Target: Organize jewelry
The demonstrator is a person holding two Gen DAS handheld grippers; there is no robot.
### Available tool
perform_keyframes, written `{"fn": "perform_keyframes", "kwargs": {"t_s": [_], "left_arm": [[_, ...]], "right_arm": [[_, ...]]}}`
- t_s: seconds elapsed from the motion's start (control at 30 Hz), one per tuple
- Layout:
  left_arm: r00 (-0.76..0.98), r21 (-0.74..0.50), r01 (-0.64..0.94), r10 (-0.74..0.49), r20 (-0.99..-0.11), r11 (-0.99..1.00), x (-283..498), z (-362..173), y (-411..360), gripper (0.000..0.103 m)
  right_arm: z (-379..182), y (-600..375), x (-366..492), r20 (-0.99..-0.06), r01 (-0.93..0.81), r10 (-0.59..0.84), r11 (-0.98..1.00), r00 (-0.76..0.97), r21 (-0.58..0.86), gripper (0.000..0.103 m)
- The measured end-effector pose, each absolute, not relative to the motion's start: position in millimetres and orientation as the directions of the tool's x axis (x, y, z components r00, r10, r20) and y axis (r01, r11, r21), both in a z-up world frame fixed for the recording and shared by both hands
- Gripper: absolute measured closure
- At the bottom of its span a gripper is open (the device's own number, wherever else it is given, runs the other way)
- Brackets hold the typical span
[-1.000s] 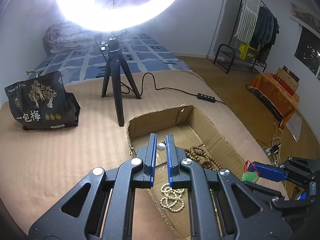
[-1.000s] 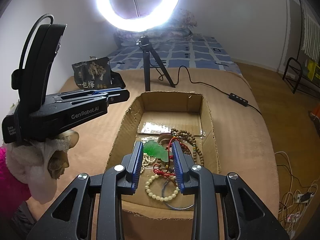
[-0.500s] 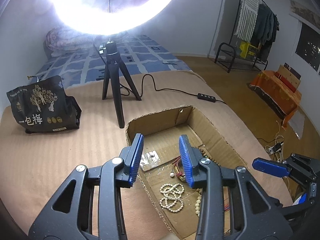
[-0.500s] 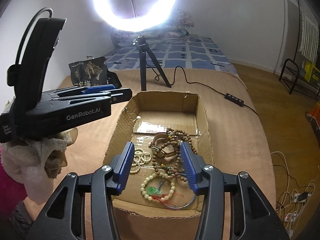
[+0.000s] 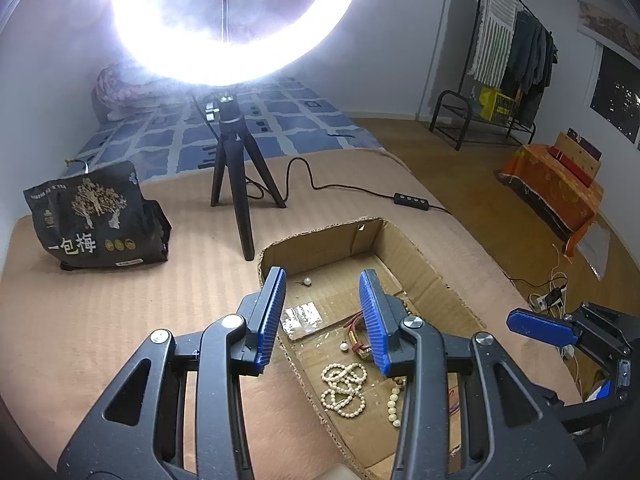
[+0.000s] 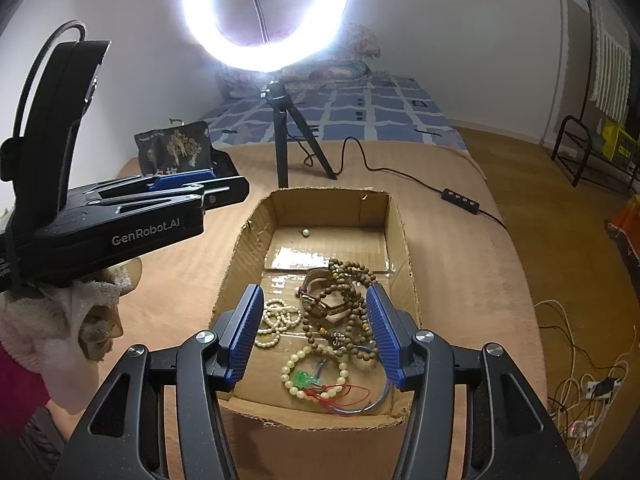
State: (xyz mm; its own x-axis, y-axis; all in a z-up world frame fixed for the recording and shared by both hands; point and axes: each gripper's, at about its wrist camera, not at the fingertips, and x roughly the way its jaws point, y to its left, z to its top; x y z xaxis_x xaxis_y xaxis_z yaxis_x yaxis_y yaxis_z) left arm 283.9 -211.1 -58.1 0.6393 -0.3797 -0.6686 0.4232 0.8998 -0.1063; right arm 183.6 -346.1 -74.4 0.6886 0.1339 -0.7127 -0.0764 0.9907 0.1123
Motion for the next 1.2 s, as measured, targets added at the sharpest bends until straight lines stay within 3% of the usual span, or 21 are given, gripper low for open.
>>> {"fn": "perform_keyframes", "kwargs": {"t_s": [0.87,0.97,1.1,1.2], "left_arm": [[0.729,-0.067,0.408,-0.369,-0.577,0.911,194.0,18.5,-143.5,0.064],[0.739,-0.053,0.406,-0.361,-0.568,0.912,178.8,24.7,-133.4,0.064],[0.762,-0.042,0.397,-0.355,-0.542,0.917,153.8,33.2,-119.0,0.046],[0.775,-0.024,0.394,-0.346,-0.529,0.919,135.9,35.7,-110.1,0.044]], "right_arm": [[-14.3,-320.9,126.5,-0.643,-0.014,0.045,0.999,0.764,0.053,0.050],[-11.0,-317.4,116.9,-0.637,0.002,0.027,0.999,0.771,0.044,0.041],[-5.7,-314.1,103.9,-0.622,0.019,0.006,0.999,0.783,0.033,0.036],[-4.4,-312.6,95.4,-0.612,0.023,0.001,0.999,0.791,0.031,0.036]]}}
